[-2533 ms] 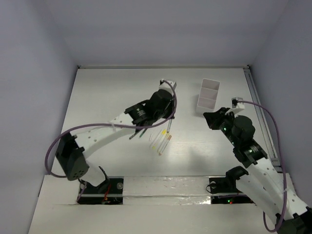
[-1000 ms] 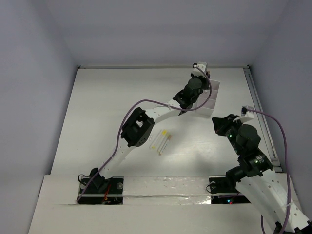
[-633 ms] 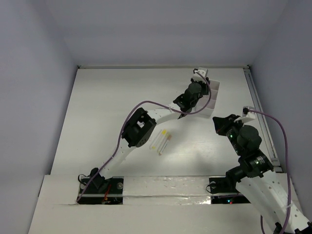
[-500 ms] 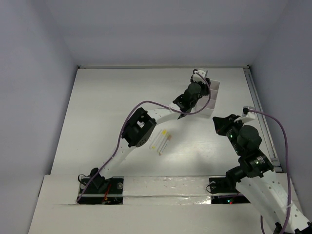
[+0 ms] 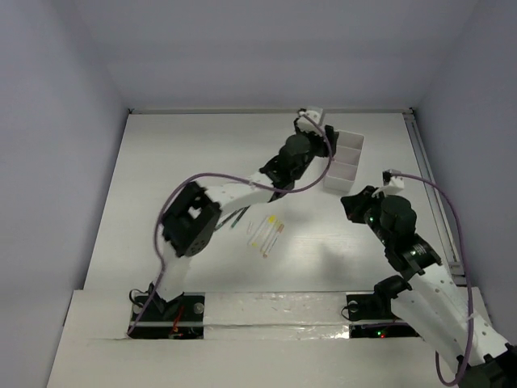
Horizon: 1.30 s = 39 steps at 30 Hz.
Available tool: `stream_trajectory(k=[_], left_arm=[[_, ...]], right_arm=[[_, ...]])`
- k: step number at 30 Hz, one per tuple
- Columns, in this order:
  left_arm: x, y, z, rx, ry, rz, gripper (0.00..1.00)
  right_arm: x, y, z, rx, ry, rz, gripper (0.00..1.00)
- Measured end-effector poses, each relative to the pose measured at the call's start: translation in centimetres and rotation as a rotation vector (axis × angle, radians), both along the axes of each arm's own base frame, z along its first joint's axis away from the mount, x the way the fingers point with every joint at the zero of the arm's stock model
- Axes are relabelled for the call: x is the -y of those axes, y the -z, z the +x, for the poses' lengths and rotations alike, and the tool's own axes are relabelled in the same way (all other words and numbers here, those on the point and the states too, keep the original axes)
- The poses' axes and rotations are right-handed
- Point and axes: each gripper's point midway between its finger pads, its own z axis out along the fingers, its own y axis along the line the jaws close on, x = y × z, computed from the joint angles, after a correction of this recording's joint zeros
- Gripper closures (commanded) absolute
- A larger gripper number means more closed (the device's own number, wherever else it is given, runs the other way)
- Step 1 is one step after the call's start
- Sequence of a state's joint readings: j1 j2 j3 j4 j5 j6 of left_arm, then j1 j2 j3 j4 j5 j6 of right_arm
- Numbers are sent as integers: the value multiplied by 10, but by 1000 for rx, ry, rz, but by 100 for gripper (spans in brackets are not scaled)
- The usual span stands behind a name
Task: Sort the stationery into containers
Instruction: Place the pen in the storage box, then pick up the pen from the center of the board.
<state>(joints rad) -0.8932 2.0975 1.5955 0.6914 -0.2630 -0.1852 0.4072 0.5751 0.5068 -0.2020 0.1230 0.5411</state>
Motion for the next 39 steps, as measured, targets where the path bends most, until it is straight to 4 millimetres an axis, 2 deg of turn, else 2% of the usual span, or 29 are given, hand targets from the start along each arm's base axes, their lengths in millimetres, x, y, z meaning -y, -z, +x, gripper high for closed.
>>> stream_trajectory(k=[2, 4, 5, 6, 8, 10, 11, 13, 14, 17, 19, 20, 22, 24, 26, 28, 30, 35, 39], left_arm=[[-36, -46, -18, 29, -14, -68, 55], [-82, -100, -34, 73, -38, -186, 67], [-105, -119, -42, 90, -55, -233, 72], [-129, -138, -50, 108, -68, -287, 78], [-167, -149, -61, 110, -102, -355, 85], [-181, -134, -70, 65, -104, -374, 94], [-181, -115, -75, 22, -96, -364, 97], [-177, -60, -83, -97, -76, -310, 100], [-178, -22, -89, -176, -75, -263, 100], [-194, 81, -120, -402, -85, -120, 100], [-210, 119, -143, -497, -95, -61, 100], [-218, 128, -152, -525, -100, -49, 100], [-228, 125, -164, -531, -97, -64, 100], [-233, 107, -171, -498, -85, -112, 100], [-237, 89, -175, -462, -73, -157, 100], [-240, 81, -179, -442, -64, -183, 97], [-242, 86, -183, -450, -59, -180, 95], [-242, 119, -192, -519, -44, -118, 93], [-240, 132, -196, -549, -26, -89, 92]], right_arm=[[-8, 11, 2, -41, -33, -7, 89], [-17, 22, 5, -82, -71, -10, 89], [-21, 28, 7, -102, -88, -11, 88], [-26, 36, 8, -128, -107, -15, 87], [-39, 54, 9, -184, -150, -30, 83], [-55, 72, 5, -240, -205, -53, 77], [-64, 80, 2, -270, -234, -67, 65], [-85, 97, -5, -326, -297, -96, 54], [-95, 104, -8, -346, -326, -110, 45], [-121, 119, -16, -382, -394, -131, 41], [-135, 128, -17, -407, -420, -147, 42], [-141, 132, -15, -414, -426, -156, 47], [-151, 137, -13, -428, -434, -174, 53], [-160, 141, -10, -433, -439, -184, 58], [-168, 143, -8, -434, -439, -188, 58], [-173, 146, -7, -441, -434, -194, 59], [-175, 149, -6, -445, -421, -203, 60], [-171, 150, -2, -445, -368, -224, 62], [-169, 150, 0, -454, -340, -237, 64]])
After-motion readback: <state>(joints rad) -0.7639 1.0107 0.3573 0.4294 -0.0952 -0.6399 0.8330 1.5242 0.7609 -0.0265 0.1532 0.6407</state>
